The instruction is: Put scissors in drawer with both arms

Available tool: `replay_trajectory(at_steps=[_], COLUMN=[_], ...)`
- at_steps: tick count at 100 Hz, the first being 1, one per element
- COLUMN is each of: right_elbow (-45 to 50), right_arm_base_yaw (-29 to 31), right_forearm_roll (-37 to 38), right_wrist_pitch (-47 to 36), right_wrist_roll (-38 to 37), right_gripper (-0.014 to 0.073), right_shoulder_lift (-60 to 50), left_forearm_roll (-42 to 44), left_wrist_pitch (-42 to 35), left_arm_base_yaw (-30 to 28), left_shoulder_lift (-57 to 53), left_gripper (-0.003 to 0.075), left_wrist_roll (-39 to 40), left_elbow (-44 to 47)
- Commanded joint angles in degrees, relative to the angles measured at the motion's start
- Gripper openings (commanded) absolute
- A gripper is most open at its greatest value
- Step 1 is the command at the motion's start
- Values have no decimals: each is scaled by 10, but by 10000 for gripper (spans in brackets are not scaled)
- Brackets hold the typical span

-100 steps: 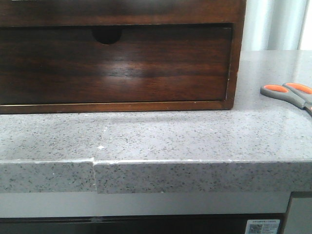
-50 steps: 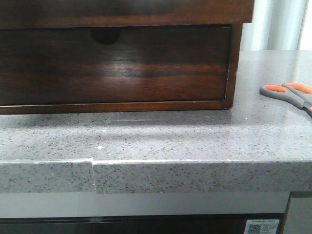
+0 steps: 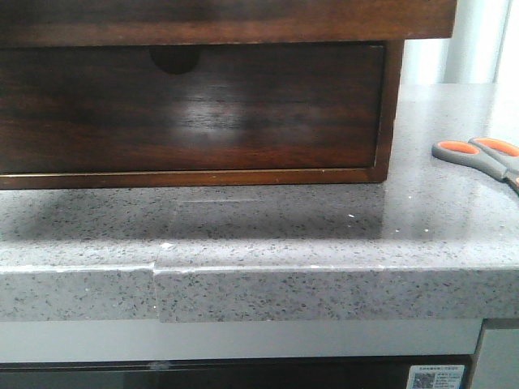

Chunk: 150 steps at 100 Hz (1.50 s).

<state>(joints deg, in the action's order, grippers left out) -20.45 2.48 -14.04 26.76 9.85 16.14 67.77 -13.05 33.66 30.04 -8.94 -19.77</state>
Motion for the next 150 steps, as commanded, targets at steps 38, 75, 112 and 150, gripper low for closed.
replay_trajectory(at_steps=[38,75,112,150], right_elbow=[-20,-20,-20,-20], right_arm_base_yaw=[-1,-1,-1,-1], right_forearm_roll=[1,1,1,1], right_wrist_pitch=[-38,-37,-37,-40], right_wrist_roll=[5,5,5,5], right_gripper=[-67,-67,-67,-67], right_shoulder_lift=[9,9,9,9], left_forearm_roll=[-47,-80,-211,-284], left_wrist_pitch=[-83,-92,-211,-207], left_arm_base_yaw=[2,2,2,2], left_shoulder_lift=[-21,-21,-21,-94], left_gripper=[24,314,314,313], left_wrist_roll=[22,22,22,22], left_elbow=[-31,-31,-32,-32])
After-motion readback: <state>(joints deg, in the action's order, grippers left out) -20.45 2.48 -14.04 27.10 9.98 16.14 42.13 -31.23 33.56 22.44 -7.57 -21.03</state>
